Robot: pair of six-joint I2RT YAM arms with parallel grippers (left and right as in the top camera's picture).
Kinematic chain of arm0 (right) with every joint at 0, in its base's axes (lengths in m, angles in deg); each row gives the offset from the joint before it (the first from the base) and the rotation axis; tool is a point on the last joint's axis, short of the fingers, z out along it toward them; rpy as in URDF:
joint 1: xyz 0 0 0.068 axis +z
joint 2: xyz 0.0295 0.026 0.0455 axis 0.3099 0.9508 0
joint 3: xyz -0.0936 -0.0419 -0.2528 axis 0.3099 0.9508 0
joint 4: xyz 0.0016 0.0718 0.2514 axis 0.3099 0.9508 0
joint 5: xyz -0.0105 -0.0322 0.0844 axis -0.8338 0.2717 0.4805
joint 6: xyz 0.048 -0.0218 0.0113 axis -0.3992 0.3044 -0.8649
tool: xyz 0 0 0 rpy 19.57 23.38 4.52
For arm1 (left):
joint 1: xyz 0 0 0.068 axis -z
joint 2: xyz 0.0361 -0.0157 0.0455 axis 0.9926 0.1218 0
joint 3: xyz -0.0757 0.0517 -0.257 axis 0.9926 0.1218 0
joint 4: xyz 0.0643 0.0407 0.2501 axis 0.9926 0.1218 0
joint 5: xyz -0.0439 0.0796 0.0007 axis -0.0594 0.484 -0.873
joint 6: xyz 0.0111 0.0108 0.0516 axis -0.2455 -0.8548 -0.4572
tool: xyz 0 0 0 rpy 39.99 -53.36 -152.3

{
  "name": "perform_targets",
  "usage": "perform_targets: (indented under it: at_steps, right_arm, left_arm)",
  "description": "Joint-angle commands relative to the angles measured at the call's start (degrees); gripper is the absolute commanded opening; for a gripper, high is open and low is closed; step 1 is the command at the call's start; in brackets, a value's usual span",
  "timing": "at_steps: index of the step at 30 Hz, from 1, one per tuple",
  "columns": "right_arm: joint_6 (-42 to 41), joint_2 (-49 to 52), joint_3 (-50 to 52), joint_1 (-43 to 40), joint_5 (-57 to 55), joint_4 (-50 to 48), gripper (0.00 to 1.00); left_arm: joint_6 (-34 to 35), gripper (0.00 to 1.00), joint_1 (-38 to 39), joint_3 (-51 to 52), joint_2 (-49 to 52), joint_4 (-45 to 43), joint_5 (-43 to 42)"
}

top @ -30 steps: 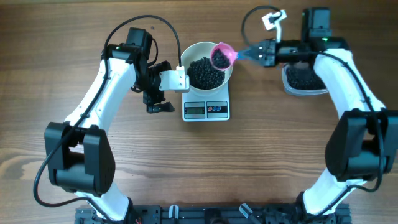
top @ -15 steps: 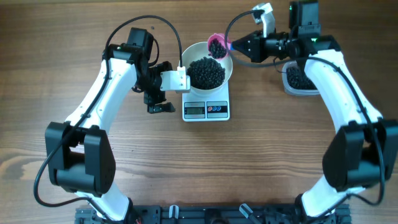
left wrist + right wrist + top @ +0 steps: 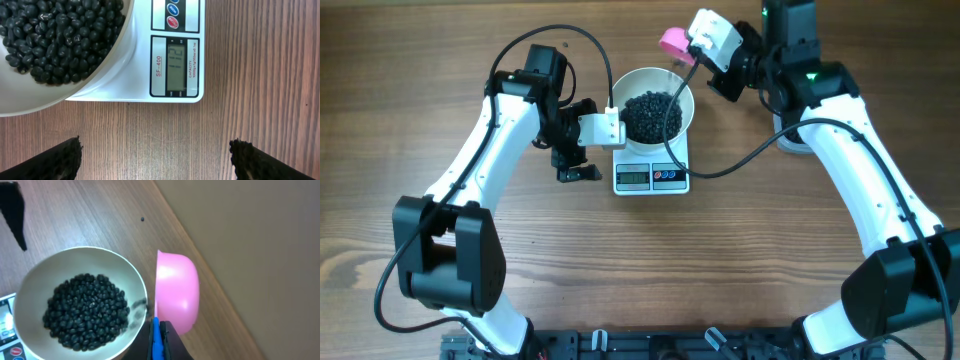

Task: Scoop item into bowl and weigh 150g on scale
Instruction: 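Tip the scoop with the right gripper to pour beans into the bowl, then return the scoop with the right gripper and scoop more beans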

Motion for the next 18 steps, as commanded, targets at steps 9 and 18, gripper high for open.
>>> perform_targets:
  at_steps: [9,18]
  right_arm:
    - [-3.7,-1.0,-1.2,-0.5,7.6,1.2,0.04]
    - [-24.2,-1.0,-1.2,-12.4,7.5,15.0,0.04]
  left_arm:
    - [0.4,1.00,0.2,-0.2,0.2,0.0,-1.5]
    - [0.4,1.00,0.2,-0.2,0.2,0.0,-1.5]
